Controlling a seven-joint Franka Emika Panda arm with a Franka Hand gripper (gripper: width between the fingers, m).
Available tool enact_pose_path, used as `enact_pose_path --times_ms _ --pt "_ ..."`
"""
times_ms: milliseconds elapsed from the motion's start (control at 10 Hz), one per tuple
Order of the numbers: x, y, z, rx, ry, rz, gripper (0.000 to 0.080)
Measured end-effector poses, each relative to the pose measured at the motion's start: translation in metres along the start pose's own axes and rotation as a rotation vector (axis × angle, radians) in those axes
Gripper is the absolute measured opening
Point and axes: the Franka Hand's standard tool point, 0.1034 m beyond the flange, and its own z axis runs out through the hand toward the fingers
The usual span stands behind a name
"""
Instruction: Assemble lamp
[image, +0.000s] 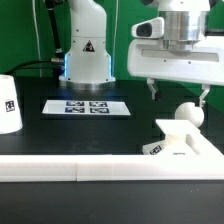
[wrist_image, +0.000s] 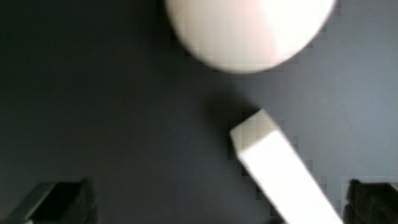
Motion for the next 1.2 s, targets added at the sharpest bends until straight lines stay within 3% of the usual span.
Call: enact_pose_path --times_ms 400,800,1200 --pt "-0.043 -0.018 0.006 0.012 0.017 -0.097 0.0698" --pt "-0.036 -0.013 0.007 0.006 -0.006 -0.127 0.0698" --pt "-0.012 -0.001 -0.001 0.006 -0.172 -0.240 0.0698"
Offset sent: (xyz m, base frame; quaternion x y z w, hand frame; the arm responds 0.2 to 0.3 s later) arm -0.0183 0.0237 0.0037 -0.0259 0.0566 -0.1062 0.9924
